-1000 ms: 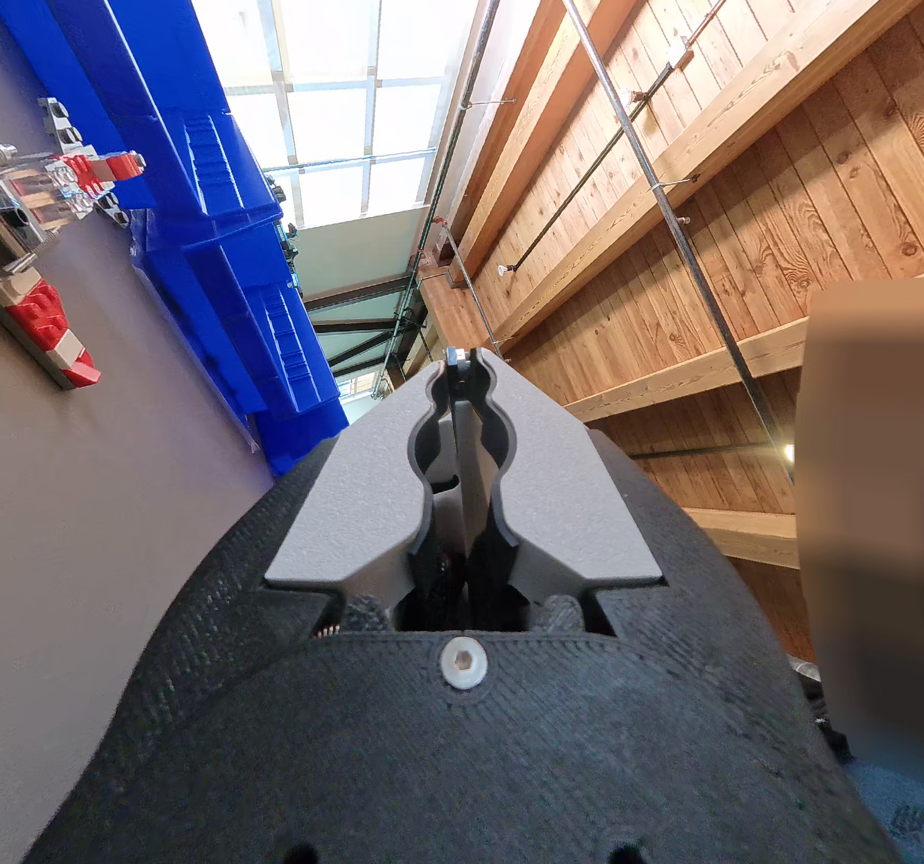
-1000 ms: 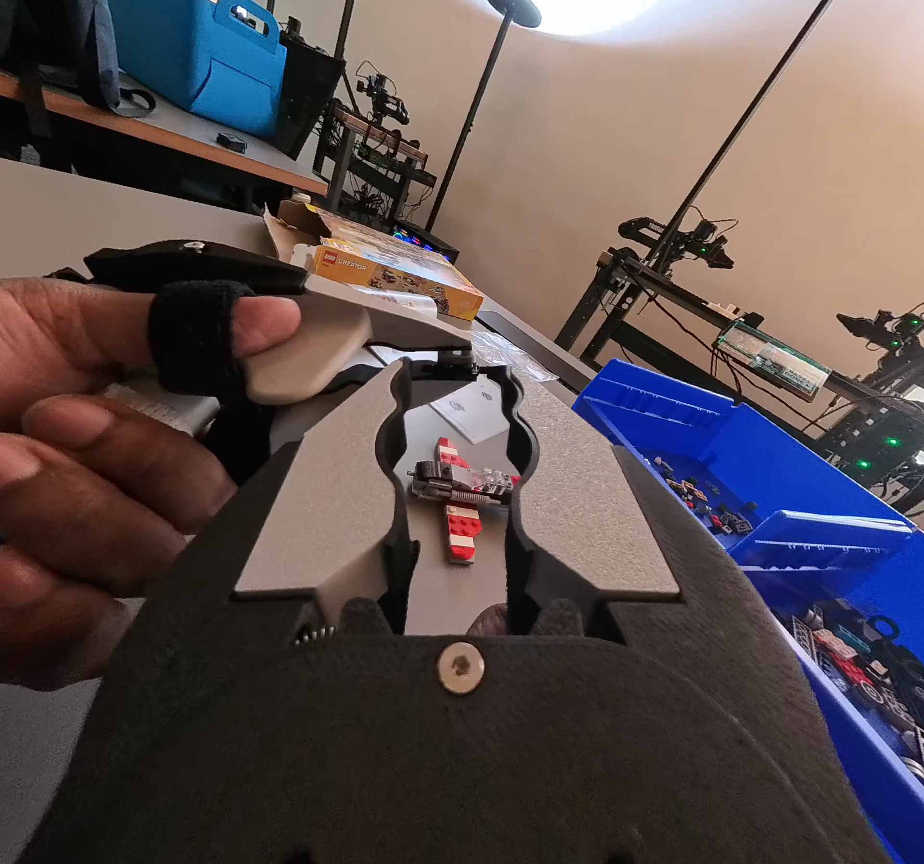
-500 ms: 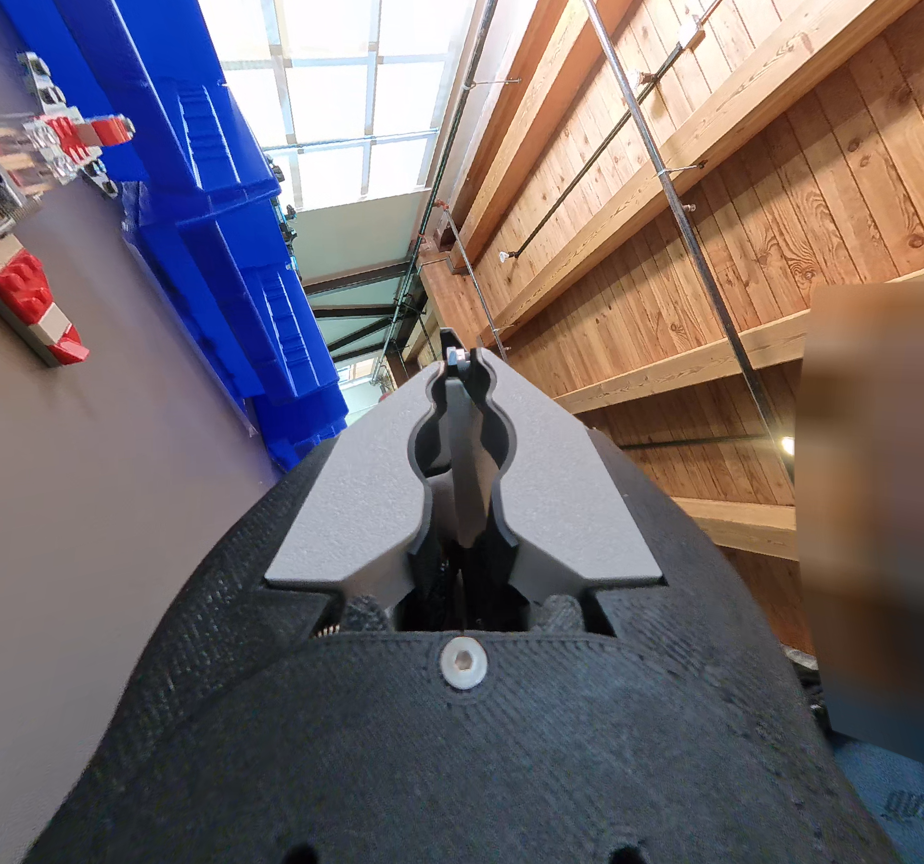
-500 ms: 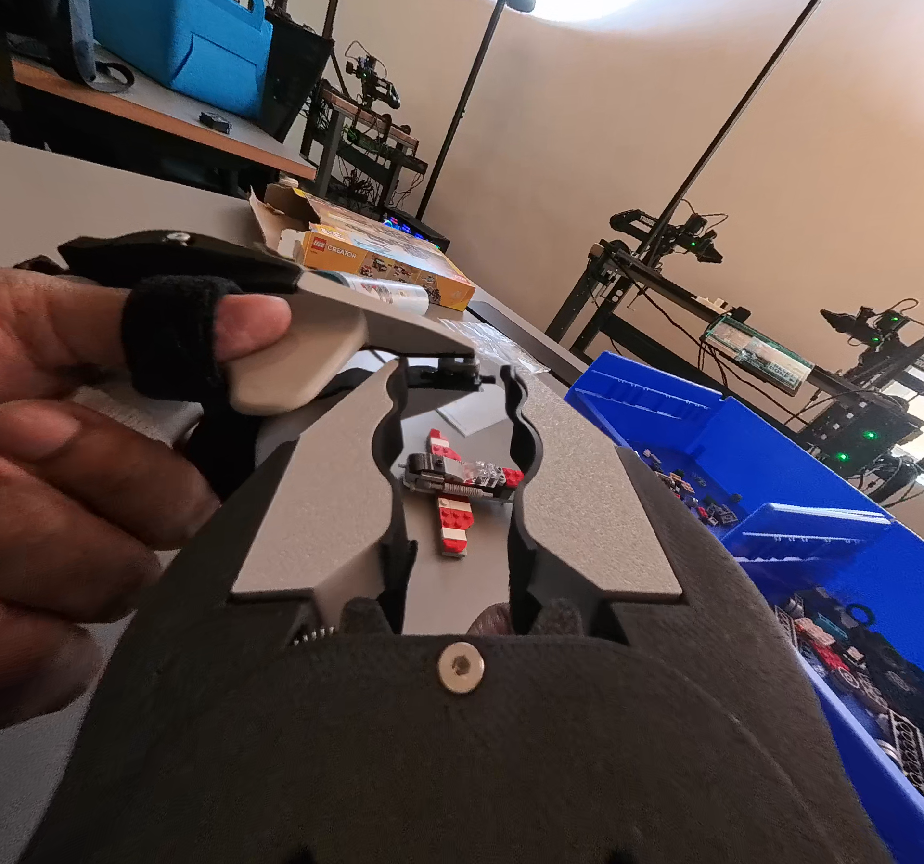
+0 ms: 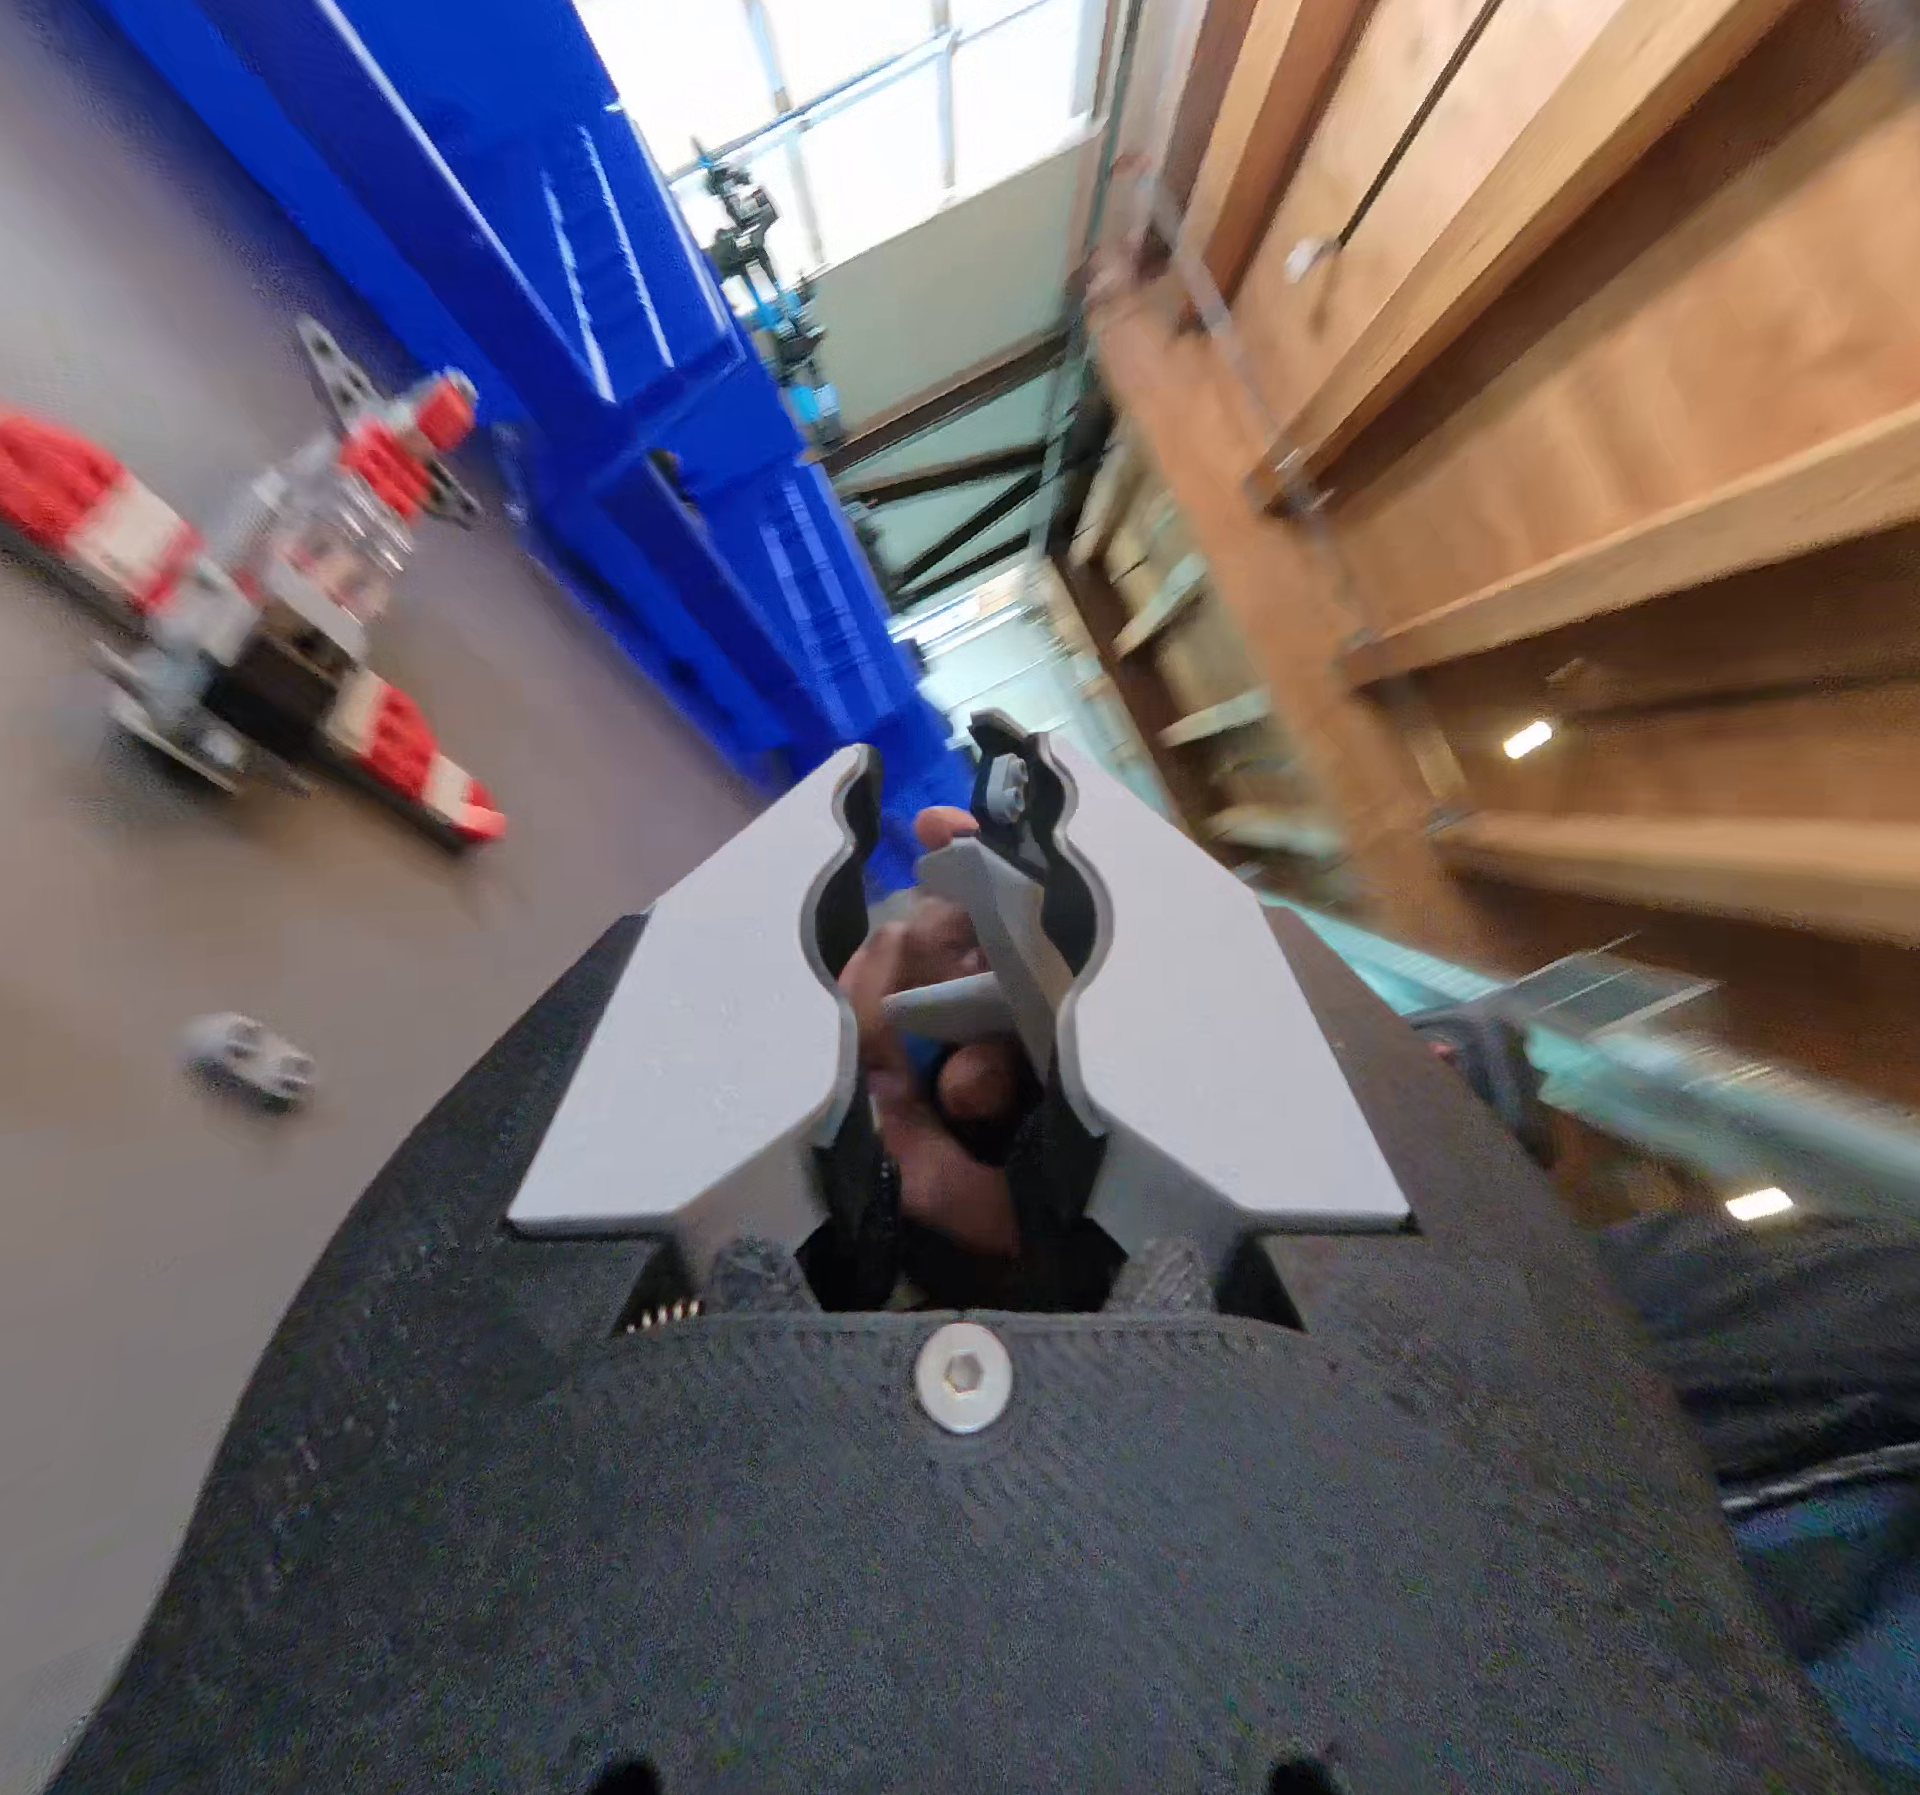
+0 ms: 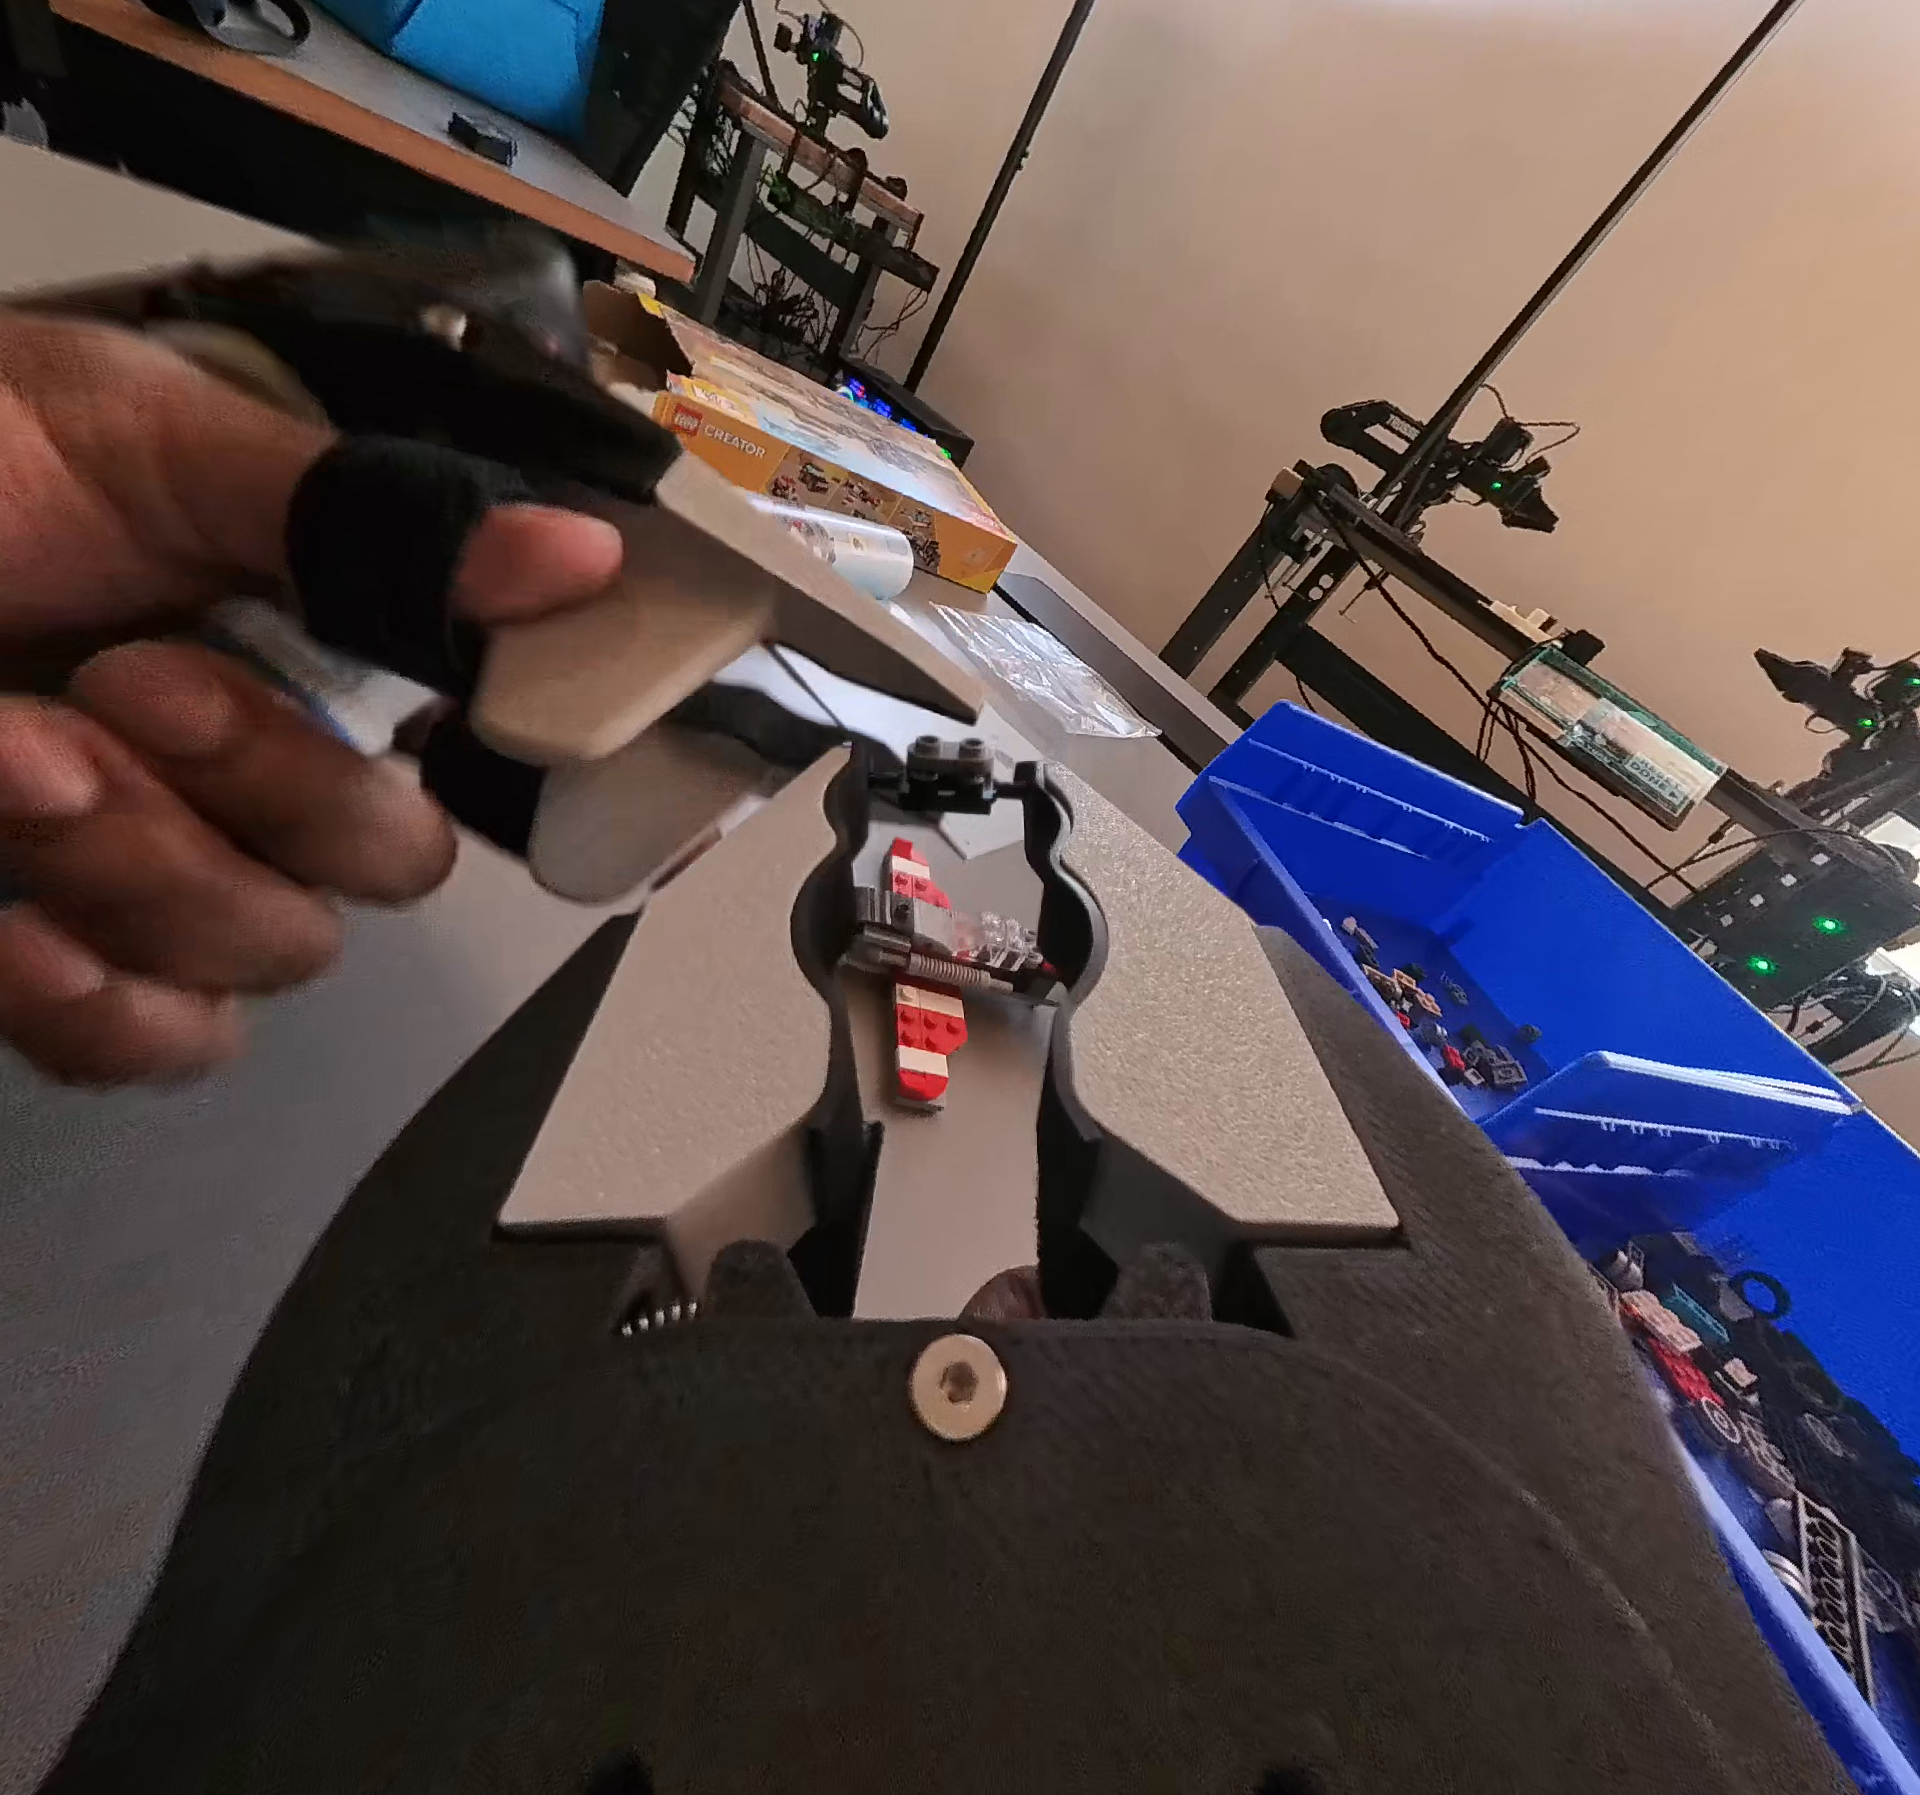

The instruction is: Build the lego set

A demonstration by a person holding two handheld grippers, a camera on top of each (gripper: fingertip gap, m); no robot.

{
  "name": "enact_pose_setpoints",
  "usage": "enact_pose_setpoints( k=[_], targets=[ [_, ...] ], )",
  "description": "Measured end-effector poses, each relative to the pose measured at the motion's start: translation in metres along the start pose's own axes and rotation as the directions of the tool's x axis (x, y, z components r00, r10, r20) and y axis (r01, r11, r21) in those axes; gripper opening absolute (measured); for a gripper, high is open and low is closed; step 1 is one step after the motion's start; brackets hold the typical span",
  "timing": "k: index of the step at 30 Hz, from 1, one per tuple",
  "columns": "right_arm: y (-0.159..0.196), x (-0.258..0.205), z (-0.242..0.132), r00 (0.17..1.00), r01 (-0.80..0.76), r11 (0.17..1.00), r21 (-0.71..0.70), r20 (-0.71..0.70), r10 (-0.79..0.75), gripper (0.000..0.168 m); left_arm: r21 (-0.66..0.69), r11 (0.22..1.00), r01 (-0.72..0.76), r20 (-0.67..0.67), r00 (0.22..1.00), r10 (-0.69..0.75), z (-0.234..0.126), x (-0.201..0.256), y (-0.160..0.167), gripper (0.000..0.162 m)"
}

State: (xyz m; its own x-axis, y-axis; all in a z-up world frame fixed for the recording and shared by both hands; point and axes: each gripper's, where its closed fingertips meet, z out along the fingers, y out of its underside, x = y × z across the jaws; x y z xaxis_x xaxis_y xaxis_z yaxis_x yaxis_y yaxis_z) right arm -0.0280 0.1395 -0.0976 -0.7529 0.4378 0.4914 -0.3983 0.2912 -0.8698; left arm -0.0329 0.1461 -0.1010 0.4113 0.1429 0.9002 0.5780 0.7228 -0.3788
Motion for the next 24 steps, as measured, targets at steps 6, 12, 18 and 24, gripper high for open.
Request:
enact_pose_setpoints(
  k=[6, 12, 18, 24],
  targets=[
    [0.012, -0.008, 0.003, 0.997, 0.057, 0.997, -0.051, 0.059, -0.054, 0.030, -0.372, 0.729, -0.574, 0.130, 0.746, 0.654, -0.014, -0.013, 0.005, 0.021],
    [0.015, -0.015, 0.005, 0.992, 0.095, 0.993, -0.064, 0.084, -0.090, 0.030, -0.427, 0.598, -0.679, 0.087, 0.627, 0.774, -0.016, -0.010, 0.010, 0.007],
    [0.015, -0.017, 0.005, 0.991, 0.096, 0.994, -0.058, 0.094, -0.090, 0.030, -0.415, 0.608, -0.676, 0.047, 0.652, 0.757, -0.015, -0.005, 0.013, 0.011],
    [0.014, -0.020, 0.005, 0.989, 0.113, 0.992, -0.049, 0.105, -0.107, 0.030, -0.427, 0.592, -0.683, 0.047, 0.637, 0.769, -0.016, -0.006, 0.013, 0.010]
  ],
)
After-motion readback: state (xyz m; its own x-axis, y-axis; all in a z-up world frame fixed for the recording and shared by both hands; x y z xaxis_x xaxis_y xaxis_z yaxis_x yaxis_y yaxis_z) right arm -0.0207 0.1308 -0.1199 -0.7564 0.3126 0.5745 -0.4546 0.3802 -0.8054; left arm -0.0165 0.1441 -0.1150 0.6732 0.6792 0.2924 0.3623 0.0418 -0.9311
